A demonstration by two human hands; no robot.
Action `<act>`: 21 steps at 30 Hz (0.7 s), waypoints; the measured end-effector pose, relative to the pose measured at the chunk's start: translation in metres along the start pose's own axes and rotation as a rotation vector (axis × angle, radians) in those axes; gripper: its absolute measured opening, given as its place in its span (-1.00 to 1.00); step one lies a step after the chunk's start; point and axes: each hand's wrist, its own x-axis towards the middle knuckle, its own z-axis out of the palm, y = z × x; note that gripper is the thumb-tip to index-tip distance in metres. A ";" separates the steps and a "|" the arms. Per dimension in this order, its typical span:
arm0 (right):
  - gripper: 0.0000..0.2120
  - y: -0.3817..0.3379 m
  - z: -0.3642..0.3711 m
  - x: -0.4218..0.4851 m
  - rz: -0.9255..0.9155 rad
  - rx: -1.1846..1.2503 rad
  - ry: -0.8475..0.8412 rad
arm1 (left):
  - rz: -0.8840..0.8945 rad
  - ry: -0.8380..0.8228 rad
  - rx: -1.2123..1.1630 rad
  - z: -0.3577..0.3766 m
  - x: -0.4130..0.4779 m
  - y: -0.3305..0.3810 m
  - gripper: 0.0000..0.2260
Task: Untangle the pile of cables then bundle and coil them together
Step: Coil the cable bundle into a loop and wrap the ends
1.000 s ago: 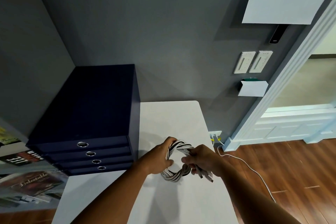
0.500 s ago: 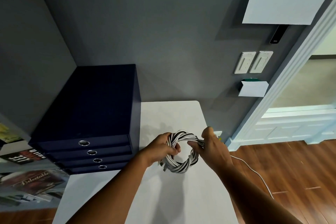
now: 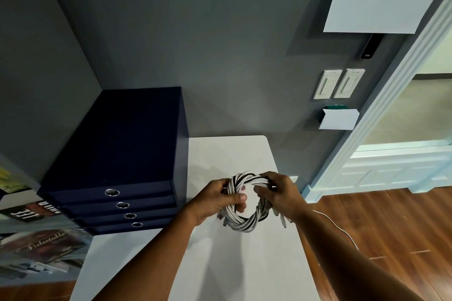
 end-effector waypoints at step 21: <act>-0.84 0.012 0.010 -0.013 -0.104 -0.264 0.185 | -0.129 0.199 0.135 0.007 0.003 -0.003 -0.65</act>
